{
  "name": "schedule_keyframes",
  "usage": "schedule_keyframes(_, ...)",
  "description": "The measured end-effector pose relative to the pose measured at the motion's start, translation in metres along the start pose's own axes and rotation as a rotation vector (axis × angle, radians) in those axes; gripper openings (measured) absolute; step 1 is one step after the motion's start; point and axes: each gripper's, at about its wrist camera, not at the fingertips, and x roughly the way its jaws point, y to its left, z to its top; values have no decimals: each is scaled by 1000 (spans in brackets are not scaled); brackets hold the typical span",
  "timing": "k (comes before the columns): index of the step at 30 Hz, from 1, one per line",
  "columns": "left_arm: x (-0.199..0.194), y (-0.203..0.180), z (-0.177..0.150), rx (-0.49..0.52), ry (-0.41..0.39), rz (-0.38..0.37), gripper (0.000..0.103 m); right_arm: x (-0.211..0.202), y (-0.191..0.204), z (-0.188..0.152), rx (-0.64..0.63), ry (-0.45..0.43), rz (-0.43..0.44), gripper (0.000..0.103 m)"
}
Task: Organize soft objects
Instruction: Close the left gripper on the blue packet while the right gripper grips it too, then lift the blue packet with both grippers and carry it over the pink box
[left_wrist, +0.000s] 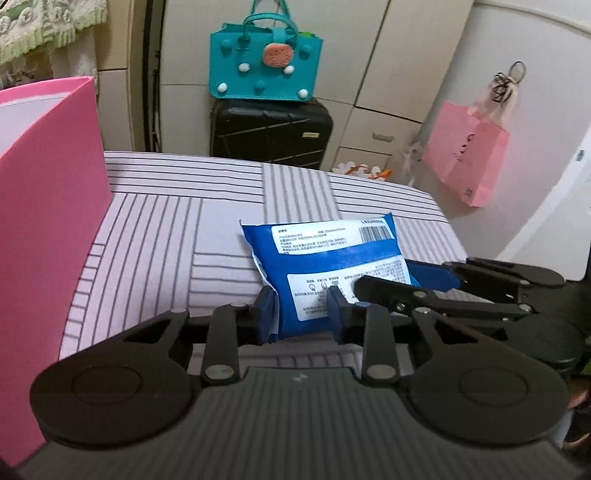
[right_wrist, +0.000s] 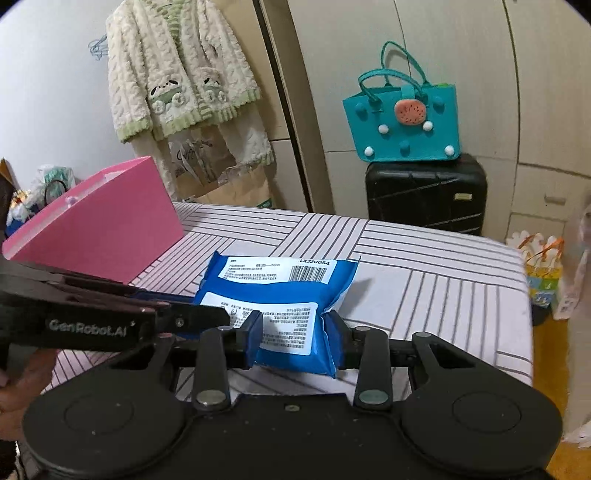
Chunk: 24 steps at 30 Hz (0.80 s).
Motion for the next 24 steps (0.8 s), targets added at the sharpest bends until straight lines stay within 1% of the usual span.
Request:
schedule_keyframes(3, -15, 0, -4, 0, -9, -32, 29, -16, 8, -3, -8, -11, -12, 45)
schedule_keyframes(6, -28, 3, -7, -18, 4, -80, 29, -32, 19, -7, -8, -13, -26, 50)
schedule_keyframes(11, -58, -1, -15, 13, -9, -108, 27, -54, 35, -12, 9, -17, -45, 55)
schedule_keyframes(13, -69, 0, -18, 12, -9, -142, 27, -62, 43, -13, 19, -24, -60, 59)
schedule_keyframes(14, -75, 1, -20, 10, -6, -160, 27, -67, 48, -14, 19, -30, -70, 60)
schedule_keyframes(16, -88, 2, -24, 24, -12, -167, 27, -77, 58, -17, 6, -43, -74, 62)
schedule_keyframes(20, -115, 2, -32, 53, -38, -166, 27, -90, 76, -21, 5, -47, -53, 65)
schedule_keyframes(22, -130, 3, -36, 57, -57, -170, 27, -97, 86, -21, -7, -43, -40, 70)
schedule_keyframes(24, -142, 6, -40, 62, -71, -170, 27, -104, 98, -22, -24, -42, -29, 70)
